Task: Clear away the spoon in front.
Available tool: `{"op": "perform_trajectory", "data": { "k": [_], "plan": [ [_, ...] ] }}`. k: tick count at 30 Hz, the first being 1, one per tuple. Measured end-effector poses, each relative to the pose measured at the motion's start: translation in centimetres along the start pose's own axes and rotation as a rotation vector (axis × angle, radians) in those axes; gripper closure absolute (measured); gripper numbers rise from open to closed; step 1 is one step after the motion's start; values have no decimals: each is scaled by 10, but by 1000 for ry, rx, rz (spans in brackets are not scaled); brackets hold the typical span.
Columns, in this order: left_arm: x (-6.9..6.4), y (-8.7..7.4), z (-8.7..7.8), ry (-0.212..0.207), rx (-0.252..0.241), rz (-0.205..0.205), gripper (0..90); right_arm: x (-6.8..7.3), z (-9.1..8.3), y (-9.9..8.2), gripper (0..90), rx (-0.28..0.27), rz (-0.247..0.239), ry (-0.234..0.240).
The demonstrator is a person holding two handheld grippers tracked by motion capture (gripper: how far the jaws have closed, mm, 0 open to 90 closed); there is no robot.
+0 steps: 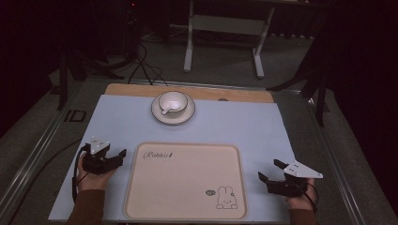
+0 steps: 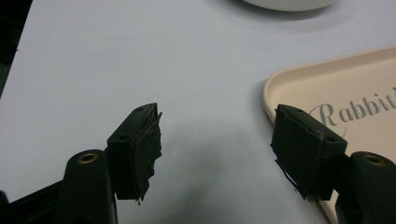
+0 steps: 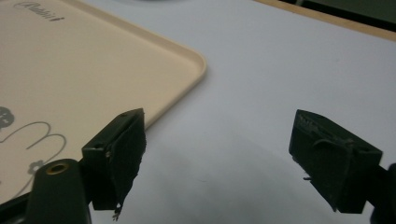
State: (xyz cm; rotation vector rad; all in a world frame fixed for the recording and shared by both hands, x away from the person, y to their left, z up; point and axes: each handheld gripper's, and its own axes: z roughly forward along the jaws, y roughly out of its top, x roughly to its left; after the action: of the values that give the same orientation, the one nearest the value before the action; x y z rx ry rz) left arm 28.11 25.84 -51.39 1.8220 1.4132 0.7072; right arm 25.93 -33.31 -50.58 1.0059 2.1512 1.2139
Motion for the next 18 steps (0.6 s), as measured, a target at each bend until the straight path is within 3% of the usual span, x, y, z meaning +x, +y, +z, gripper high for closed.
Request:
{"op": "perform_trajectory", "data": {
  "k": [1, 6, 15, 18],
  "plan": [
    [0, 0, 0, 2, 1, -4, 321, 1, 0, 0, 130, -4, 2, 20],
    [2, 0, -1, 7, -4, -8, 320, 4, 2, 1, 124, 1, -14, 3],
    [-5, 1, 2, -5, 4, 36, 319, 2, 2, 1, 112, -7, -15, -29],
    [-5, 2, 5, -34, 9, 13, 319, 2, 2, 2, 112, -13, -18, -22]
  ]
}}
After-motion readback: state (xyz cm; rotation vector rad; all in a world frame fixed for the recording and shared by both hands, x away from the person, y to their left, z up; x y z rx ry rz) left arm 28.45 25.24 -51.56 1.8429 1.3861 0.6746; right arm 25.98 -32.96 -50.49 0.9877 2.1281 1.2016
